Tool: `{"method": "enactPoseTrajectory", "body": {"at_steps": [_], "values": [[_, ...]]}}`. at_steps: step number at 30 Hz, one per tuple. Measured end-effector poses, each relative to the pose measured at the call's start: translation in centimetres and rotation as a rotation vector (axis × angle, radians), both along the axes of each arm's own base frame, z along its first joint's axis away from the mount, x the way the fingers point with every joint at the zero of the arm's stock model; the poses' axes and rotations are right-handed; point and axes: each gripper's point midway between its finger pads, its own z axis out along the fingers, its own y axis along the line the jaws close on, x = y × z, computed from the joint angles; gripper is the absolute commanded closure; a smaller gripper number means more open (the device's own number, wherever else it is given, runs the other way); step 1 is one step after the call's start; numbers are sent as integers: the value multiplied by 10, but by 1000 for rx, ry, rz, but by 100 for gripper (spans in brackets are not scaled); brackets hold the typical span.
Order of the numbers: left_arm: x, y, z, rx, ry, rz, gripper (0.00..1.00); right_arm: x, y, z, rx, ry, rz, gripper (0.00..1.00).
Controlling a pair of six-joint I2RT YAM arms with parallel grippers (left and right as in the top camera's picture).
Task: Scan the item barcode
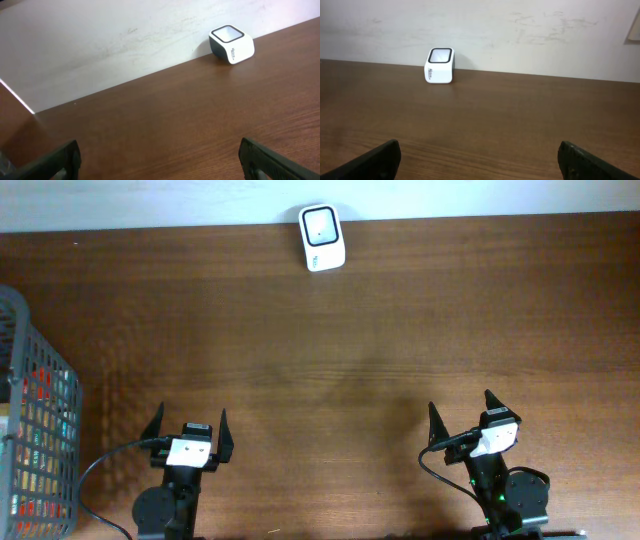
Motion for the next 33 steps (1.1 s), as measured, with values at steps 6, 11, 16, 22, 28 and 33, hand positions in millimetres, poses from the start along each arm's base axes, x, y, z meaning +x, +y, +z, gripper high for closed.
{"method": "enactPoseTrajectory", "body": {"at_steps": [6,11,16,22,28,33], "values": [[0,0,1,0,-1,3,1,-23,2,-154,-25,696,14,1],[0,0,1,0,0,3,1,-24,4,-155,-18,702,19,1],[0,0,1,0,0,3,1,-24,4,-155,-18,701,19,1],[0,0,1,0,0,3,1,-24,3,-155,-18,702,19,1],[0,0,1,0,0,3,1,-24,3,-155,-18,702,19,1],[0,0,1,0,0,3,1,-24,3,-155,-18,702,19,1]]}}
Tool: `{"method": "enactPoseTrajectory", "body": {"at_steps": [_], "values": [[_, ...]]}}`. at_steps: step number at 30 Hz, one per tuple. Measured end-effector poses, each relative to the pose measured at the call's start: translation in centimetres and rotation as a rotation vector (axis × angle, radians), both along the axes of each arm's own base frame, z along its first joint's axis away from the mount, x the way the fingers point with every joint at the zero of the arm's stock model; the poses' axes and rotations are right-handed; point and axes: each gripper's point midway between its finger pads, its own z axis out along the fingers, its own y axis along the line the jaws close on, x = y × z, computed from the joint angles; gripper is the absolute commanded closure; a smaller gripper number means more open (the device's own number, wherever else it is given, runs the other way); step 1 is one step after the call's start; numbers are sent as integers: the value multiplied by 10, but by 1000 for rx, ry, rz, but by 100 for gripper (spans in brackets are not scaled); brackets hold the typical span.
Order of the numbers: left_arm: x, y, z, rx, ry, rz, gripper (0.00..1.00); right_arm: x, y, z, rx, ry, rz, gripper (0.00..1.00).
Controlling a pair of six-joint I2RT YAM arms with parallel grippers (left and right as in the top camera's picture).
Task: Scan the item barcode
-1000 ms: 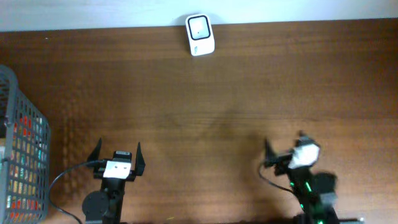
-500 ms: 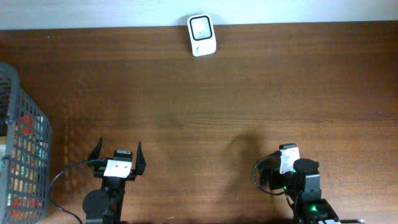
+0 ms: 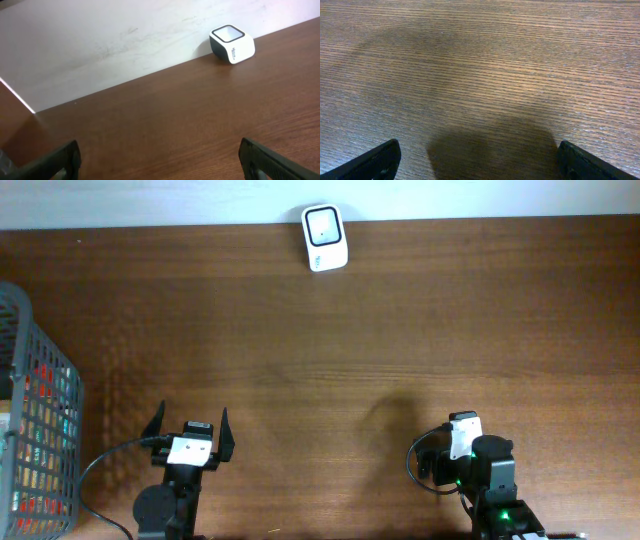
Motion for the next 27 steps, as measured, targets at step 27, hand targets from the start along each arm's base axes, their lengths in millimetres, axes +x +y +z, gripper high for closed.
{"method": "enactPoseTrajectory", "body": {"at_steps": [27], "values": [[0,0,0,0,0,0,1,11,-32,7,-237,-71,-35,1]]}}
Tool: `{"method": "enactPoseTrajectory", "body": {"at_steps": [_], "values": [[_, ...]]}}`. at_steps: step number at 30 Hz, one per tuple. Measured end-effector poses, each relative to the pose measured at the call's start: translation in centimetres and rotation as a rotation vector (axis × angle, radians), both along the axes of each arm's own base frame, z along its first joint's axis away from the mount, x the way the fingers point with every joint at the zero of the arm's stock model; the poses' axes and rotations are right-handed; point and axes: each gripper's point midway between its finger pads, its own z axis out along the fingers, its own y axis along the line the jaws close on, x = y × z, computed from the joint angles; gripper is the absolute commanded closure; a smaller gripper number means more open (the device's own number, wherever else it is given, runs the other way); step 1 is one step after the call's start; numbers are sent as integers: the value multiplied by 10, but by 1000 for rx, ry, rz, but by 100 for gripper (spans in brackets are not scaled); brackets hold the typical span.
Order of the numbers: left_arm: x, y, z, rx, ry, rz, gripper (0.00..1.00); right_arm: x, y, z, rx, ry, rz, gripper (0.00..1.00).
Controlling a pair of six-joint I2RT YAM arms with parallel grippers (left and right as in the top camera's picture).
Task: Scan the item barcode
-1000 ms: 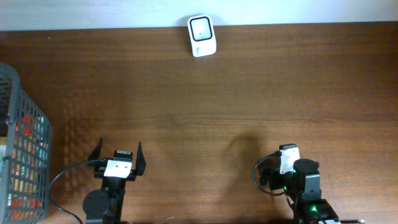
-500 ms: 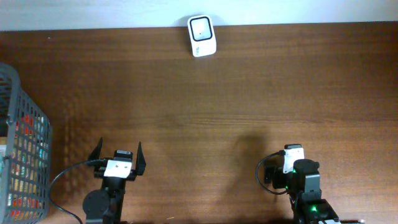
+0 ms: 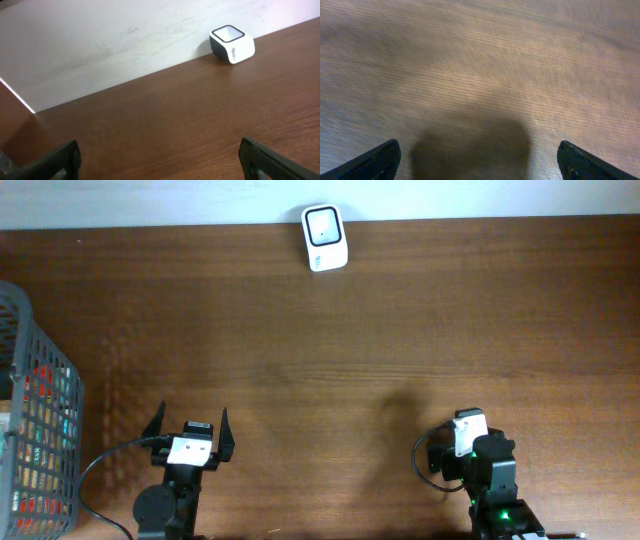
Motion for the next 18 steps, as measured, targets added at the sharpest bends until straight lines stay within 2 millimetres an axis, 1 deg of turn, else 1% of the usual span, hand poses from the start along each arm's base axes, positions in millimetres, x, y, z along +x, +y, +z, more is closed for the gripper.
{"method": "enactPoseTrajectory", "body": {"at_steps": [1,3,5,7,8,10,11,12,13,15,16,18], "values": [[0,0,0,0,0,0,1,2,4,2,13,-12,20,1],[0,0,0,0,0,0,1,13,11,17,36,-87,47,1],[0,0,0,0,-2,0,1,31,17,46,59,-224,72,1],[0,0,0,0,-1,0,1,49,19,87,62,-407,86,1],[0,0,0,0,-1,0,1,53,20,101,53,-462,98,1],[0,0,0,0,-1,0,1,57,22,118,34,-518,117,1],[0,0,0,0,-1,0,1,61,23,130,31,-545,123,1],[0,0,0,0,-1,0,1,65,25,145,31,-579,134,1],[0,0,0,0,-1,0,1,71,29,171,34,-636,156,1],[0,0,0,0,-1,0,1,75,36,207,41,-713,194,1],[0,0,0,0,-1,0,1,75,41,236,49,-777,226,1],[0,0,0,0,-1,0,1,69,45,264,52,-841,252,1]]}}
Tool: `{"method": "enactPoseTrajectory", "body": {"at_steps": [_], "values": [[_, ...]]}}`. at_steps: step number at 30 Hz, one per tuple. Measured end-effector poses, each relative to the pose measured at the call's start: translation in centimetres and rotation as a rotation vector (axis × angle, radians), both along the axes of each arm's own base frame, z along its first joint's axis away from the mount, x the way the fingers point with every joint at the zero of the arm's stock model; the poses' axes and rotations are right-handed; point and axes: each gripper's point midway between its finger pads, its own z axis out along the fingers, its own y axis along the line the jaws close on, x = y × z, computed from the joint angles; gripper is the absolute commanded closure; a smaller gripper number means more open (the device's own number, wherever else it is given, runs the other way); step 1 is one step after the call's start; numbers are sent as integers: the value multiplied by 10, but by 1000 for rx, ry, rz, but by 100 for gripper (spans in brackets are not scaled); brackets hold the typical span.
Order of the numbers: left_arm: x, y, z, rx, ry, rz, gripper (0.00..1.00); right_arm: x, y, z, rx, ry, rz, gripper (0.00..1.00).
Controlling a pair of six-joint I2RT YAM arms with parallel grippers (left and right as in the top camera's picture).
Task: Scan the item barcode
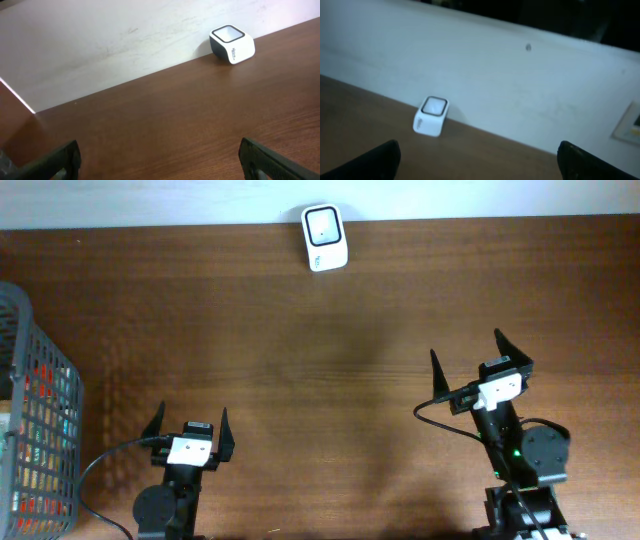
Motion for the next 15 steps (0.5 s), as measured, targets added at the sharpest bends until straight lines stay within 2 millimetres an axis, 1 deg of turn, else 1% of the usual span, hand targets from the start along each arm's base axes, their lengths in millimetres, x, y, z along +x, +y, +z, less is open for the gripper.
{"method": "enactPoseTrajectory", "body": {"at_steps": [1,2,4,5,8,10,11,13,15], "values": [[0,0,0,0,0,0,1,-6,1,14,2,-34,10,1],[0,0,0,0,0,0,1,-12,2,22,2,-54,16,1],[0,0,0,0,0,0,1,-31,3,40,2,-115,34,1],[0,0,0,0,0,0,1,-39,3,45,4,-128,36,1],[0,0,0,0,0,0,1,-74,2,60,-1,-177,43,1],[0,0,0,0,1,0,1,-91,1,64,-4,-180,45,1],[0,0,0,0,0,0,1,-105,0,68,-6,-206,46,1],[0,0,0,0,0,0,1,-118,1,75,-6,-243,55,1],[0,0,0,0,0,0,1,-120,4,77,-14,-247,76,1]]}}
